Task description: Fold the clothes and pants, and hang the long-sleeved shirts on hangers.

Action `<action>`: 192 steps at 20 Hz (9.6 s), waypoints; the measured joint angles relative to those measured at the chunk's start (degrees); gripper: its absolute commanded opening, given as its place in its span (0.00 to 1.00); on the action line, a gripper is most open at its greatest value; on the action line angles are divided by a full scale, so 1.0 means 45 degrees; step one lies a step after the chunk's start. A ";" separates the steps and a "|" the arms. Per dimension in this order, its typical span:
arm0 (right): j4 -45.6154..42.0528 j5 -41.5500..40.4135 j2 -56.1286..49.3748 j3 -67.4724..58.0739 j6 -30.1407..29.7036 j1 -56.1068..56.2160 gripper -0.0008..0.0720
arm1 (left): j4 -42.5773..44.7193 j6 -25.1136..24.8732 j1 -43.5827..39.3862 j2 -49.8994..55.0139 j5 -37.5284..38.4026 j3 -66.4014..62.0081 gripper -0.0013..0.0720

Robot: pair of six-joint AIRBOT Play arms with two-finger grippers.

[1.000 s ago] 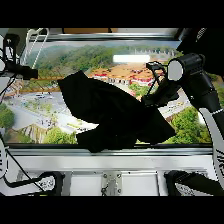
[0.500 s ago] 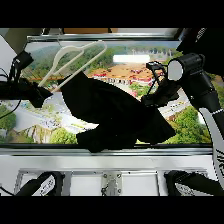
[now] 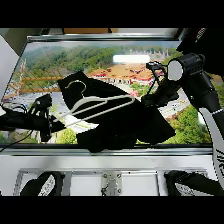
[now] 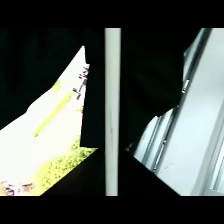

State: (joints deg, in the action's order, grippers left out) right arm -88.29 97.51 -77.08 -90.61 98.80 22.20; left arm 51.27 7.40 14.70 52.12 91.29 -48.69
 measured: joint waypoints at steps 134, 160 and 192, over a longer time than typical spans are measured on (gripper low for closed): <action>1.5669 0.0520 -0.3453 0.7587 -2.5101 -0.7383 0.97 | -0.2268 -0.1239 -0.4294 0.5047 -0.1729 -0.0345 0.03; 1.5679 0.0287 -0.3458 0.7601 -2.5106 -0.7368 0.02 | -0.2312 0.3949 -0.3560 0.5047 -0.2259 -0.0364 0.58; 1.7622 -0.2798 0.1054 0.7596 -2.2950 -0.8082 0.02 | 0.1229 2.1940 -0.8636 0.3657 -1.0554 0.1035 0.95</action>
State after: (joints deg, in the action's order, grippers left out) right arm -8.99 84.93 -72.34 -56.42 -4.47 -14.17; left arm 56.80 106.13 -24.16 68.58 43.79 -44.03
